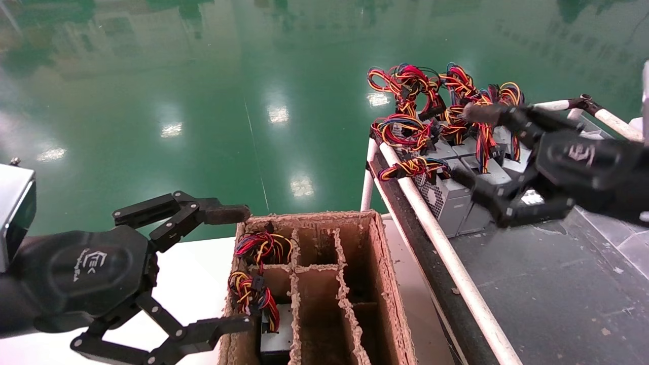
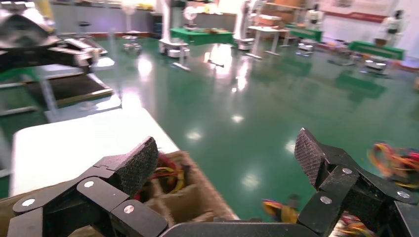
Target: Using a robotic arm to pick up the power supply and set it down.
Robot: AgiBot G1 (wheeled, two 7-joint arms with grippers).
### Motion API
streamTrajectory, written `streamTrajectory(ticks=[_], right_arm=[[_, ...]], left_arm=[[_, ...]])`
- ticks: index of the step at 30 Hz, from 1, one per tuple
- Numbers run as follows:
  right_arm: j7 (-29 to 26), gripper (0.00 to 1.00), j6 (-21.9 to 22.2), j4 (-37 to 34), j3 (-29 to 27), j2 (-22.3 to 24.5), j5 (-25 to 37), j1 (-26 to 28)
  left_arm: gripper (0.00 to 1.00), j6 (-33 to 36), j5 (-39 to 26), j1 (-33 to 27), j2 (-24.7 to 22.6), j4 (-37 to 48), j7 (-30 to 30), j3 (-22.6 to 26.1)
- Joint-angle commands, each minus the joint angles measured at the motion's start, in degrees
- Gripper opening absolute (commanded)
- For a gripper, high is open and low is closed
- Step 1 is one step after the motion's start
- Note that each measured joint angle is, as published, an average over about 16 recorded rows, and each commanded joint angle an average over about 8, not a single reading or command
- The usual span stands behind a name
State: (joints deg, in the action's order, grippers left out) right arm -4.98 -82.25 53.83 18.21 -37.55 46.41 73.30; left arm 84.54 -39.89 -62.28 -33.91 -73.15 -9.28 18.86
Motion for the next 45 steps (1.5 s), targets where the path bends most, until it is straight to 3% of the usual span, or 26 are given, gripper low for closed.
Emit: streamTrajectory(ticks=[1,19,45], right_arm=[[-0.7,1.00,-0.4,2.3,-0.3,0.3,-0.5,-1.4],[-6.0,1.00,-3.7,20.9,-2.3,2.7,-4.8,-12.4],[-5.8,1.00,-3.5,20.0,-2.3,2.6,-4.7,-11.9]], left_arm=[[1.00,0.0,0.0,0.0,0.0,0.0,0.0,0.0],[1.00,0.0,0.0,0.0,0.0,0.0,0.0,0.0],[1.00,0.0,0.0,0.0,0.0,0.0,0.0,0.0]])
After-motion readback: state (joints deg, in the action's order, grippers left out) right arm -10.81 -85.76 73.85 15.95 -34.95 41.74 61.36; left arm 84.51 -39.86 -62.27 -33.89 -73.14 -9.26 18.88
